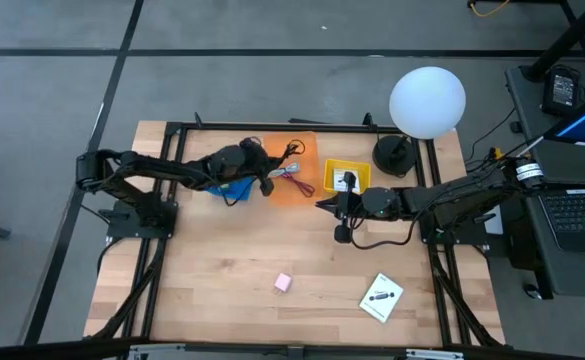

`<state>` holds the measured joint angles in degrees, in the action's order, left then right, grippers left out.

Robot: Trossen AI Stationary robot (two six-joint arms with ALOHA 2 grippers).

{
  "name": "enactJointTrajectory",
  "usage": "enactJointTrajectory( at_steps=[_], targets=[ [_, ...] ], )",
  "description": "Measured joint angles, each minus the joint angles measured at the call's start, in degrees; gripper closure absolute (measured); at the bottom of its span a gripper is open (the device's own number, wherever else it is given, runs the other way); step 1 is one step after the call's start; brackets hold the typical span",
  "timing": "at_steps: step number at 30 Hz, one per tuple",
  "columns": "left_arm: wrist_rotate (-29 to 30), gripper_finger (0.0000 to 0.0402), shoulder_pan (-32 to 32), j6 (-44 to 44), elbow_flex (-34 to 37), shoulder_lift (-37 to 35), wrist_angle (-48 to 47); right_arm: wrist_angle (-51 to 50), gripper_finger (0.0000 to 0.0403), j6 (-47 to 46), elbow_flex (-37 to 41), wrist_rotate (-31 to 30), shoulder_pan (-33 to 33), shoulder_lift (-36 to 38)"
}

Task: Pick and place items into bin
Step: Put the black charger cable into the orange bin

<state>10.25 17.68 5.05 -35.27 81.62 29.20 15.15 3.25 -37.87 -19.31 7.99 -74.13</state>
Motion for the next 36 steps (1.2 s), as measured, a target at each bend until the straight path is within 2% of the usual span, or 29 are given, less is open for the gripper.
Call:
enactJointTrajectory(
  at_steps=[4, 8, 14, 23, 31, 36],
  targets=[
    [-2.9, 0.0384, 1.66, 3.28, -4.88, 0.0, -12.0, -0.03, 0.0398, 0.02, 0.0, 0.0, 0.0, 0.0],
    [-0.56, 0.0384, 2.05, 2.29, -10.48, 0.0, -24.19, -0.02, 0.0398, 0.02, 0.0, 0.0, 0.0, 0.0],
    [0.34, 0.0384, 2.03, 1.54, -15.52, 0.0, -32.18, 0.0, 0.0398, 0.14, 0.0, -0.02, 0.0, 0.0],
    [0.54, 0.0384, 2.74, 0.66, -16.54, 1.29, -31.99, 0.0, 0.0398, 0.22, 0.0, -0.02, 0.0, 0.0],
    [-2.61, 0.0384, 4.42, 0.66, -16.54, 9.37, -25.45, 0.11, 0.0399, 0.24, 0.0, -0.03, 0.0, 0.0],
    [-2.65, 0.0384, 6.01, 1.29, -16.52, 14.27, -22.42, 0.09, 0.0399, 0.24, 0.0, -0.04, 0.0, 0.0]
  ],
)
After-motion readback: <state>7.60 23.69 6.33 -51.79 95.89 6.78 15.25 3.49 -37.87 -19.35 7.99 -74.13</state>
